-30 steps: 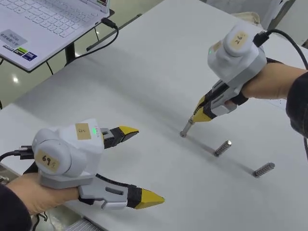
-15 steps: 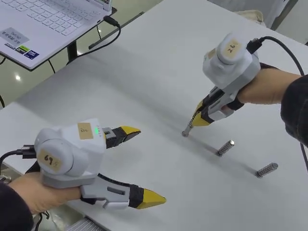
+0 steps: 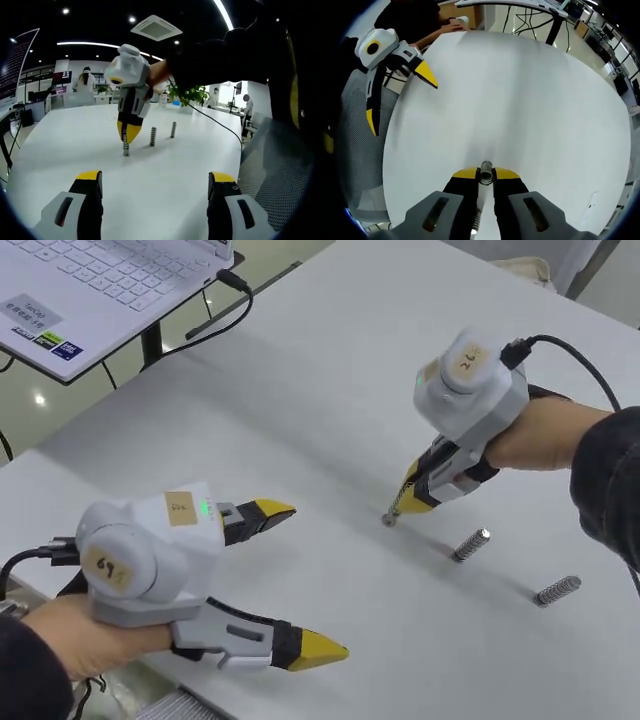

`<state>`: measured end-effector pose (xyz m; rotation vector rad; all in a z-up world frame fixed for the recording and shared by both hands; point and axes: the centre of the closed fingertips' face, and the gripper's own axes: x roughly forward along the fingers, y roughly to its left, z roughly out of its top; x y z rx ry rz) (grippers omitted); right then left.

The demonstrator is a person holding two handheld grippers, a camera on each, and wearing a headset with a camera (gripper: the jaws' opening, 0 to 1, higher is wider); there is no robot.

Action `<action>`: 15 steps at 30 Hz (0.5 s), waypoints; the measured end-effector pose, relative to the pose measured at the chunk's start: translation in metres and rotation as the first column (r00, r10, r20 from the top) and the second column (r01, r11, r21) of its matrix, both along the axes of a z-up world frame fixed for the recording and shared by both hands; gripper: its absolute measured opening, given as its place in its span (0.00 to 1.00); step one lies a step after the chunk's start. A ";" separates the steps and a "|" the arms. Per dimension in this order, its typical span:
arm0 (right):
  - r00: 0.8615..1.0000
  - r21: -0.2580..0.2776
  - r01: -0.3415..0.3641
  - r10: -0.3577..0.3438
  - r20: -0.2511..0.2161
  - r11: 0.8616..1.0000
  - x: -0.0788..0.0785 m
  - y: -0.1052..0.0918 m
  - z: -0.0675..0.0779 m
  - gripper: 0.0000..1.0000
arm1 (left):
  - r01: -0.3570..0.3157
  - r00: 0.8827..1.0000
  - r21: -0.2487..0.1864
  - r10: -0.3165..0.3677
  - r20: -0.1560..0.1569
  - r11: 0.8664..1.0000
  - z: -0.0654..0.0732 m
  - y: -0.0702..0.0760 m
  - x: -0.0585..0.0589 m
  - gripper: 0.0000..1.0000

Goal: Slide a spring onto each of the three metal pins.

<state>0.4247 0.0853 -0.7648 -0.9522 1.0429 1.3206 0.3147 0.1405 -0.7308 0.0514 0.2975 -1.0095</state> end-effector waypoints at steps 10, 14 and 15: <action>1.000 -0.005 -0.003 0.003 0.002 1.000 -0.003 -0.002 -0.007 0.08 | -0.001 1.000 0.002 0.001 0.000 1.000 0.000 0.000 0.002 0.84; 1.000 -0.007 -0.003 0.003 0.002 1.000 -0.003 -0.002 -0.010 0.08 | -0.004 1.000 0.003 0.004 0.000 1.000 0.000 0.002 0.003 0.84; 1.000 -0.006 -0.004 0.004 0.006 1.000 -0.003 -0.002 -0.011 0.08 | -0.004 1.000 0.003 0.004 0.001 1.000 0.000 0.002 0.003 0.84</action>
